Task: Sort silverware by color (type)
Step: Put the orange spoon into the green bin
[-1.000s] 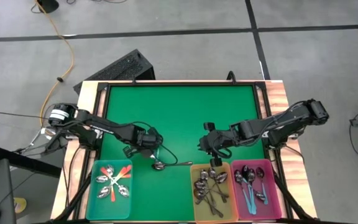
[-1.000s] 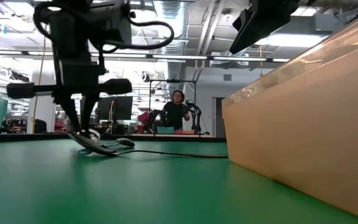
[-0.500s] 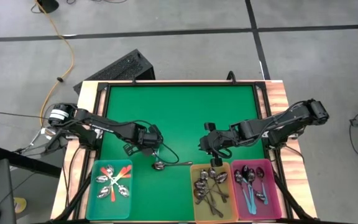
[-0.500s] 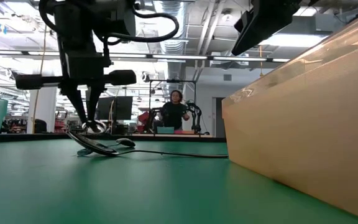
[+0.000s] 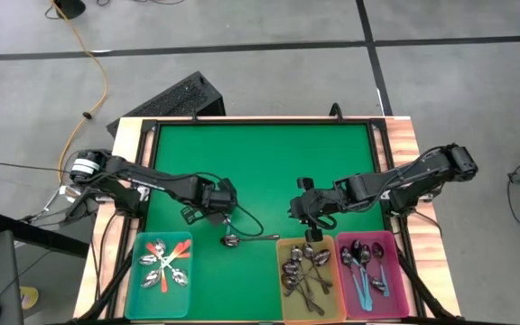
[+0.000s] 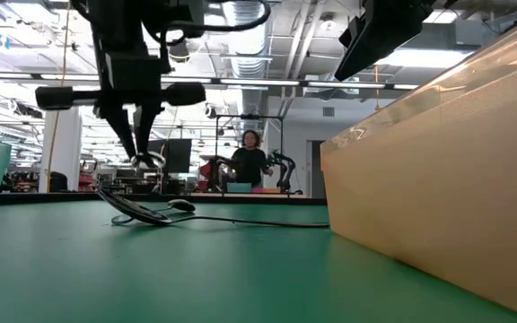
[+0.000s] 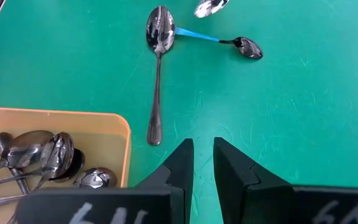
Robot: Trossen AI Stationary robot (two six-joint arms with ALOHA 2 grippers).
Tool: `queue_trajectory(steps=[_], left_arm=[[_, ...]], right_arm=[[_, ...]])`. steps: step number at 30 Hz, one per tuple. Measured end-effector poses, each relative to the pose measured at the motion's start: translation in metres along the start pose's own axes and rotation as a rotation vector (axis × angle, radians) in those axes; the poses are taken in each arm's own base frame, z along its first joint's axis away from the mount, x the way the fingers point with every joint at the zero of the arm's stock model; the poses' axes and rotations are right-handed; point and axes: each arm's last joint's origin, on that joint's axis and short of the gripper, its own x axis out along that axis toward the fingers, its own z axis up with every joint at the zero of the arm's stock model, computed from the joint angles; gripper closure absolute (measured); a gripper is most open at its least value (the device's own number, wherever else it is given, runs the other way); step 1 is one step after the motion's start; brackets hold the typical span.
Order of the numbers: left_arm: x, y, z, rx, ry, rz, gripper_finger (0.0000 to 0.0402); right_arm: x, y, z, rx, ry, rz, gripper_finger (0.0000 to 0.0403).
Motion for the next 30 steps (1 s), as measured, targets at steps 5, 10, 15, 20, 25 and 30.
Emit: queue_trajectory(steps=[5, 10, 15, 20, 25, 30], left_arm=[[-0.018, 0.001, 0.006, 0.006, 0.011, -0.011, 0.0401], [-0.047, -0.004, 0.017, -0.026, 0.06, 0.03, 0.0401], [-0.075, -0.019, 0.033, -0.158, 0.041, 0.029, 0.0401], [-0.096, -0.046, 0.046, -0.411, 0.037, -0.04, 0.0401], [-0.106, -0.074, 0.056, -0.667, 0.056, -0.063, 0.0401], [-0.111, -0.091, 0.063, -0.936, 0.07, -0.129, 0.0401]], right_arm=[[0.0, 0.0, -0.001, -0.001, 0.008, 0.0, 0.0332], [0.0, 0.0, -0.003, 0.001, 0.026, -0.001, 0.0332], [0.0, 0.0, -0.003, 0.002, 0.027, -0.001, 0.0332], [0.0, 0.0, -0.003, 0.002, 0.027, -0.001, 0.0332], [0.0, 0.0, -0.003, 0.002, 0.026, -0.001, 0.0332], [0.0, -0.002, -0.002, 0.002, 0.026, -0.005, 0.0332]])
